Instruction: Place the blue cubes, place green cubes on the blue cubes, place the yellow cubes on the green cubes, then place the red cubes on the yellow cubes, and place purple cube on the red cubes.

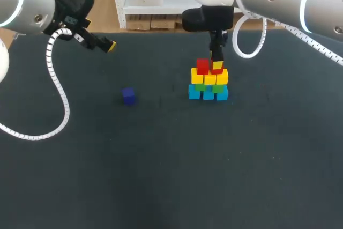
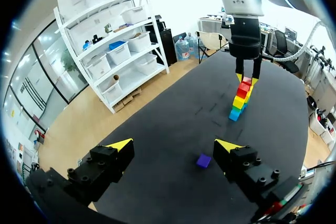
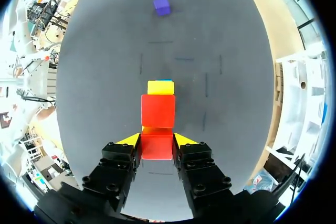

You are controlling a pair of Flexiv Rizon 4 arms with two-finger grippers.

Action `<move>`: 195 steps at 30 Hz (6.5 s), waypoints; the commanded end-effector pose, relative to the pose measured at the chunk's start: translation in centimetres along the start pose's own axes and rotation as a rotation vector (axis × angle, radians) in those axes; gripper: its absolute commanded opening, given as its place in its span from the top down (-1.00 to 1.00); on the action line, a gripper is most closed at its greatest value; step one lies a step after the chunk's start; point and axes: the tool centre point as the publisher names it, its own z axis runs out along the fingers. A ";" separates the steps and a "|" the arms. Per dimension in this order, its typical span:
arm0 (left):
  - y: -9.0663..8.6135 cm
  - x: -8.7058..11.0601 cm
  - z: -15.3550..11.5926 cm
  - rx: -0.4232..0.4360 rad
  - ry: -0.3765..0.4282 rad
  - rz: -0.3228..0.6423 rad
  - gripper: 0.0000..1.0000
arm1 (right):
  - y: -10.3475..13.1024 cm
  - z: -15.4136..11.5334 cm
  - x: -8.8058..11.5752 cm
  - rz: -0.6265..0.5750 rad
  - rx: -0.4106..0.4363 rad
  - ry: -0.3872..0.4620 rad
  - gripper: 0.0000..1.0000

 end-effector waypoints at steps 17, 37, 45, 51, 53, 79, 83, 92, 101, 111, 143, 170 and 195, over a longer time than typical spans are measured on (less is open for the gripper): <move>0.2 0.1 0.0 0.007 -0.004 0.002 -1.00 | 0.2 -0.4 0.4 0.005 0.012 -0.007 -1.00; 0.2 0.1 0.0 0.007 -0.004 0.002 -1.00 | 2.7 -5.8 1.5 0.011 0.249 -0.112 -1.00; 0.2 0.1 0.0 0.007 -0.004 0.002 -1.00 | 2.8 -6.4 4.8 0.107 0.332 -0.197 -1.00; 0.2 0.1 0.0 0.007 -0.004 0.002 -1.00 | 3.4 -6.5 7.9 0.218 0.387 -0.200 -1.00; 0.2 0.1 0.0 0.007 -0.004 0.002 -1.00 | 3.6 -6.4 8.8 0.256 0.404 -0.203 -1.00; 0.2 0.1 0.0 0.007 -0.004 0.002 -1.00 | 4.6 -4.7 12.2 0.348 0.393 -0.228 -1.00; 0.2 0.1 0.0 0.007 -0.004 0.002 -1.00 | 4.6 -4.7 12.2 0.348 0.393 -0.228 -1.00; 0.2 0.1 0.0 0.007 -0.004 0.002 -1.00 | 2.9 -3.5 12.1 0.459 0.461 -0.528 -1.00; 0.2 0.1 0.0 0.007 -0.004 0.002 -1.00 | 2.3 -3.2 14.1 0.573 0.529 -0.696 -1.00; 0.2 0.1 0.0 0.007 -0.004 0.002 -1.00 | 1.5 -3.4 15.8 0.622 0.572 -0.740 -1.00; -1.1 0.0 0.4 0.048 0.090 0.104 -1.00 | 0.8 -3.3 15.7 0.608 0.562 -0.749 -1.00; -6.3 6.0 11.8 0.417 0.602 0.493 -1.00 | 0.8 -3.3 15.7 0.608 0.562 -0.749 -1.00; -7.6 9.4 12.6 0.438 0.723 0.418 -1.00 | 0.8 -3.3 15.7 0.608 0.562 -0.749 -1.00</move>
